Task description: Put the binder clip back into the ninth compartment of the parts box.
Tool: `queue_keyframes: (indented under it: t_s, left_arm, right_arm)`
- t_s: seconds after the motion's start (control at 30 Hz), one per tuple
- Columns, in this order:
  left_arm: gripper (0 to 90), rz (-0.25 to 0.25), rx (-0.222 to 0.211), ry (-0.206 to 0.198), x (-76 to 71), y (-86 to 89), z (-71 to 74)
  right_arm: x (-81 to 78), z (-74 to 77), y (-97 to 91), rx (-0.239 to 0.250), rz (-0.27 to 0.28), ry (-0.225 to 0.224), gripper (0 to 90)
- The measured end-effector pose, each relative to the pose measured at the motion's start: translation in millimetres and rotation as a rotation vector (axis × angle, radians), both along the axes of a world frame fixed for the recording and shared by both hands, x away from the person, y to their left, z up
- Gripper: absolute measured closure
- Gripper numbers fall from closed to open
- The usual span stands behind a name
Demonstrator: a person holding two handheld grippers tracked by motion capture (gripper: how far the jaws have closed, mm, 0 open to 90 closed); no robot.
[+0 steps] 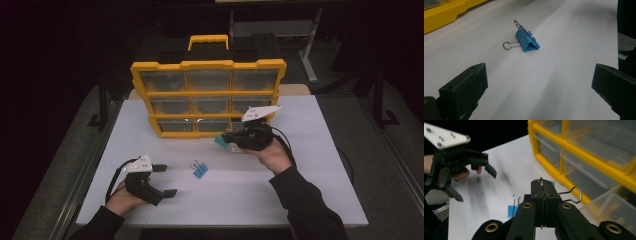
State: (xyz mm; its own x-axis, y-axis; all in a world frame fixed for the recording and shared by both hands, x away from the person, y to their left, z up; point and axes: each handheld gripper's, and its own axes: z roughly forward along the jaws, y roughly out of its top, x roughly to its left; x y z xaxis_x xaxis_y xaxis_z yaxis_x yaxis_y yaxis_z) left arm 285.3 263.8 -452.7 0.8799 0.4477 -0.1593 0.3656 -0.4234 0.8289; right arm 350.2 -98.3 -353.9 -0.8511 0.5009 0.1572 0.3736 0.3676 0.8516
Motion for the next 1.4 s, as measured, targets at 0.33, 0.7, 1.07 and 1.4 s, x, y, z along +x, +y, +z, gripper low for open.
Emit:
queue_keyframes:
  t_s: [0.33, 0.7, 1.07, 1.4]
  left_arm:
    - [0.0, -0.001, -0.002, 0.002, -0.1, 0.1, 0.2]
    - [0.0, -0.001, -0.001, 0.003, -0.2, 0.2, 0.1]
    - [0.0, -0.001, -0.003, 0.006, -0.2, 0.5, 0.2]
    - [0.0, -0.002, -0.004, 0.006, -0.3, 0.6, 0.4]
  right_arm:
    - [2.5, 15.5, -30.2, 0.03, -0.081, -0.042, 87.3]
    - [13.9, 7.6, -59.5, -0.004, -0.206, -0.054, 87.2]
    - [24.8, -13.9, -69.0, -0.059, -0.237, -0.009, 87.2]
    - [28.7, -26.2, -65.6, -0.122, -0.217, 0.042, 86.7]
